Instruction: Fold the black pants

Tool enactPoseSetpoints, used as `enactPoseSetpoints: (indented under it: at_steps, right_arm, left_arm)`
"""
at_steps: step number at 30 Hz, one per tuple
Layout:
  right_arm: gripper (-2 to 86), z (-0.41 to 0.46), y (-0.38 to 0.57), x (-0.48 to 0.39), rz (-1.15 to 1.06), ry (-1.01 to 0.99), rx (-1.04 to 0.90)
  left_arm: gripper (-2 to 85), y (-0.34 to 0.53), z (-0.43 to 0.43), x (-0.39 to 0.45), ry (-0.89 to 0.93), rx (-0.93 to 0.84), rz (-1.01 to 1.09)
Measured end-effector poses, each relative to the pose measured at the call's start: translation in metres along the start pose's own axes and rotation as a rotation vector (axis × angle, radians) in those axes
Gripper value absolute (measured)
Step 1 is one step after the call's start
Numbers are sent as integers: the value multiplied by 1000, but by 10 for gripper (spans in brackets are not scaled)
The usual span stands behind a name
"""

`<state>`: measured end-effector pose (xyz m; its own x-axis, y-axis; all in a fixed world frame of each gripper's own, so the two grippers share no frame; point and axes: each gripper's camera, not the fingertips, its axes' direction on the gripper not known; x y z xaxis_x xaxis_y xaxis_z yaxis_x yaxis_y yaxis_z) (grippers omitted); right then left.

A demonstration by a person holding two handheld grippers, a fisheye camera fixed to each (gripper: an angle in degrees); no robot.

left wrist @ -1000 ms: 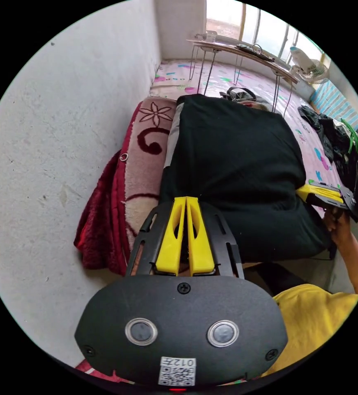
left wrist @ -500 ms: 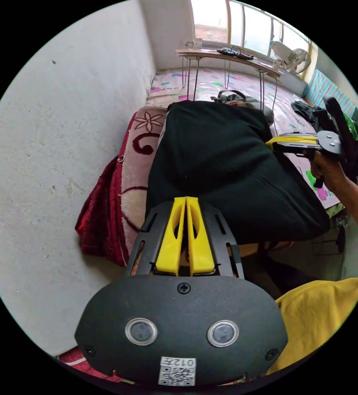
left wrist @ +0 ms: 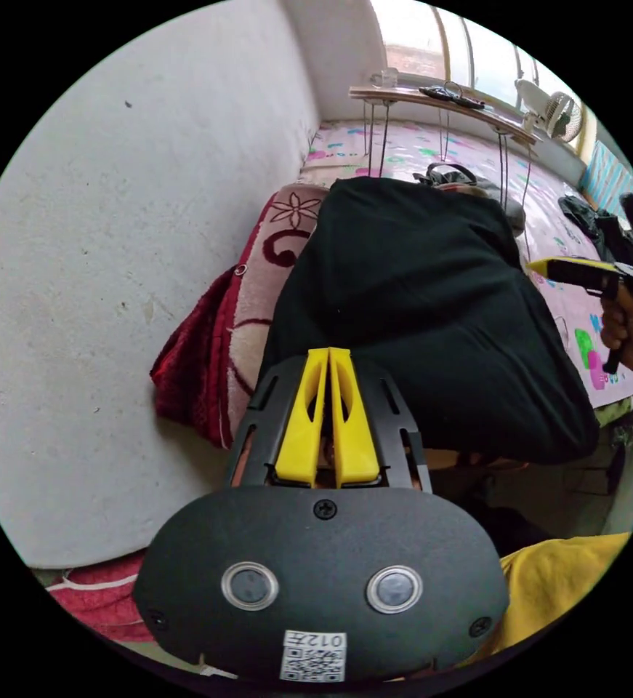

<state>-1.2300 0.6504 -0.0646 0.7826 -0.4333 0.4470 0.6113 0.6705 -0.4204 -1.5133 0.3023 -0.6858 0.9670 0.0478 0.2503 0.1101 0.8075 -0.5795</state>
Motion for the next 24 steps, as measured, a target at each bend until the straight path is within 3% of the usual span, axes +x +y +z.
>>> enactPoseSetpoints:
  at_steps: [2,5,9,12,15,19,24]
  right_arm:
    - [1,-47,40,35,13,-46,67]
    - [2,-124,123,102,29,-23,122]
    - [4,-223,253,206,183,49,181]
    - [5,-286,335,274,315,81,259]
    - [7,-338,400,332,432,104,348]
    - [7,-390,460,390,501,163,412]
    - [6,-466,530,483,557,326,458]
  left_arm:
    - [-2,-1,-11,18,-56,-8,-129]
    - [-2,3,-49,69,-46,137,-251]
    - [-2,8,-89,195,103,334,-276]
    - [-2,5,-87,316,308,345,-175]
    - [-1,-10,-70,449,555,240,10]
    - [0,-46,-60,635,666,110,271]
    - [4,-110,-69,830,726,98,473]
